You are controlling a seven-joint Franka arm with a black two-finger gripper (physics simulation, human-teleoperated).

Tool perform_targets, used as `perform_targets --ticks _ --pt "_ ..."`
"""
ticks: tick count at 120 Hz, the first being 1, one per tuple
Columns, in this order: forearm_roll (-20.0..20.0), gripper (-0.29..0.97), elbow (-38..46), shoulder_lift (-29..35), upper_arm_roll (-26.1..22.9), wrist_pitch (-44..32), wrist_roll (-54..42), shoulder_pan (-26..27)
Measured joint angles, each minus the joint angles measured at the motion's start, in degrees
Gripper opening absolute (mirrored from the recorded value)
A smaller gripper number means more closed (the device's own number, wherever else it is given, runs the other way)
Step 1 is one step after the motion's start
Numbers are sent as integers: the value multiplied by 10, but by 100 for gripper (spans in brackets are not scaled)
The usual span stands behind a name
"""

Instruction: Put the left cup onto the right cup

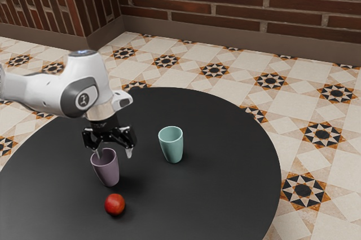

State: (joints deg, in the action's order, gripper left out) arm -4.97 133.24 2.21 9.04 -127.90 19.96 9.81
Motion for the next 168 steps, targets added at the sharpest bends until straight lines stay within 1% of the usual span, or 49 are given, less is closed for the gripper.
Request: perform_targets --ticks 36,44,52,66,74,86,95,109,129,168 --pt "0 68 1 -35 0 -27 27 0" --pt "-1 65 1 -37 0 -32 32 0" --pt "-1 56 2 -38 0 -36 36 1" --pt "-3 30 8 -38 1 -40 43 2" --pt "-4 17 10 -38 2 -41 46 3" --pt "-5 5 16 -37 3 -43 50 3" --pt "-6 -1 17 -35 4 -44 53 2" --pt "-5 -6 17 -35 4 -44 57 1" --pt "-3 -10 19 -35 5 -44 64 -1" --pt "3 -11 16 -33 5 -41 76 -4"
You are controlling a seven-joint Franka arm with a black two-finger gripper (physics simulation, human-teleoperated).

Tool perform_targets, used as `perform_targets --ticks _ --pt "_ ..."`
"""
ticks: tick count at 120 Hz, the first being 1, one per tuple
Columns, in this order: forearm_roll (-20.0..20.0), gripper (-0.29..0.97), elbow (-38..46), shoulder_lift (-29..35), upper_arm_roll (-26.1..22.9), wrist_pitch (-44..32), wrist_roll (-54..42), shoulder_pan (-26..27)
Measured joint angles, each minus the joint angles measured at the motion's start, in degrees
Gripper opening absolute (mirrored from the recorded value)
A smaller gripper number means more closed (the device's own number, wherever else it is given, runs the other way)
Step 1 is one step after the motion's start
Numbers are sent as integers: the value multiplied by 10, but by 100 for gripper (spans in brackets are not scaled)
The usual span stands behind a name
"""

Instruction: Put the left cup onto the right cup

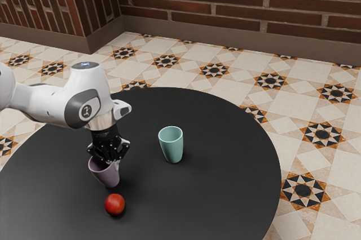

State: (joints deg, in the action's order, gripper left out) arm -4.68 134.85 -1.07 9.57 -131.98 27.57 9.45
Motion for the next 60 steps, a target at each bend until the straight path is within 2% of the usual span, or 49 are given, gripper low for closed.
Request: perform_targets --ticks 28,49,60 --pt "14 -10 -30 5 -3 21 5 1" --pt "39 -10 -155 -4 -20 101 8 -12" --pt "33 -10 -245 -43 -26 158 9 -11"
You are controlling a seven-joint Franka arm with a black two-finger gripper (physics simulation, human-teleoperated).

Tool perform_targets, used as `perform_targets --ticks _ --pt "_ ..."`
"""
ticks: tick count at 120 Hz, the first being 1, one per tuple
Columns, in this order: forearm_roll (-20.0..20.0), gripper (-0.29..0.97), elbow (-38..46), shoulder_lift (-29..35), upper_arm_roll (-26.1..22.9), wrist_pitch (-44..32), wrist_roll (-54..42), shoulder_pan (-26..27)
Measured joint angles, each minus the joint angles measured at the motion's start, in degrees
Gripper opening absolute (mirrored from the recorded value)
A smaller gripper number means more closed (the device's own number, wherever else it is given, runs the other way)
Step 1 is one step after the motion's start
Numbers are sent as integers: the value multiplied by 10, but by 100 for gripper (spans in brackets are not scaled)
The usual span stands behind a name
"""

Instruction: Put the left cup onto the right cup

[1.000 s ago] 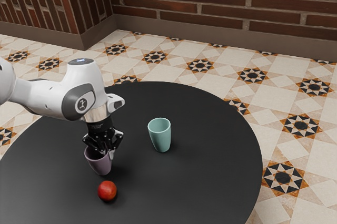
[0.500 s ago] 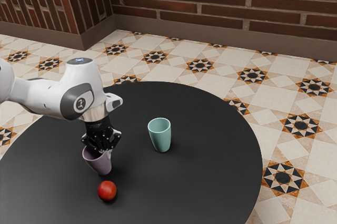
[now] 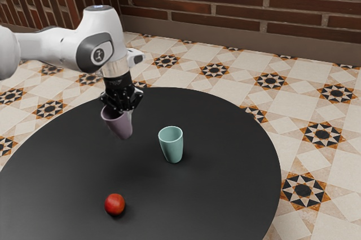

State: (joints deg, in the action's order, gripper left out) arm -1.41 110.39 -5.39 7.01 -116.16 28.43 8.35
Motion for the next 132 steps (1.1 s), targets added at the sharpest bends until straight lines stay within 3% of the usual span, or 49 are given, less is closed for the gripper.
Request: perform_targets --ticks 26,47,75,106,132 --pt "-40 -11 -189 -112 -37 114 1 14" --pt "-67 -11 -254 -151 -47 186 8 13" --pt "-73 -11 -342 -222 -59 255 24 14" --pt "-67 -11 -396 -257 -60 290 36 13" --pt "-32 -11 -413 -269 -72 250 41 14"
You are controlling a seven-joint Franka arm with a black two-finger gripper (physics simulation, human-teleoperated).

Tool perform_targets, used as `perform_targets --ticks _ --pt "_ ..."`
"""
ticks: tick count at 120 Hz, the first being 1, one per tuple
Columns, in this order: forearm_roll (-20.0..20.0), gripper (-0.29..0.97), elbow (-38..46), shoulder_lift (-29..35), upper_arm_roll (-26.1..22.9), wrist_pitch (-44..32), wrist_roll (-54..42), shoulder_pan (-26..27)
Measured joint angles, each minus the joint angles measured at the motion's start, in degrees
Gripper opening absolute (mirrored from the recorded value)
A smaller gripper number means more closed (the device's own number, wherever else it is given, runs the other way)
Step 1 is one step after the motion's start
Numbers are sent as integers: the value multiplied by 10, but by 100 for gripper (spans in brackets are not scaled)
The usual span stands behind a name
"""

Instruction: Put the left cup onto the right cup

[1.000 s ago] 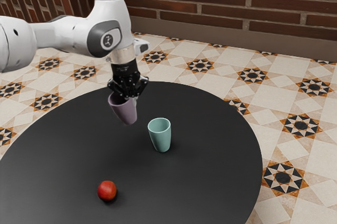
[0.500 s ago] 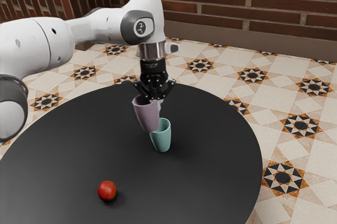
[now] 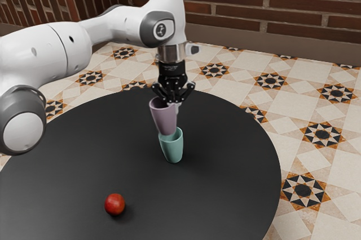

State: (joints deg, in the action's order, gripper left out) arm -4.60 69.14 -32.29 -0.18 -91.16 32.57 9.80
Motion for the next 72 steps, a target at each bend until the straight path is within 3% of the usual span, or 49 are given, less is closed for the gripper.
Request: perform_targets --ticks 32,72 --pt "18 -11 8 -4 -3 -45 5 1" --pt "-6 -11 11 -3 1 -19 17 1"
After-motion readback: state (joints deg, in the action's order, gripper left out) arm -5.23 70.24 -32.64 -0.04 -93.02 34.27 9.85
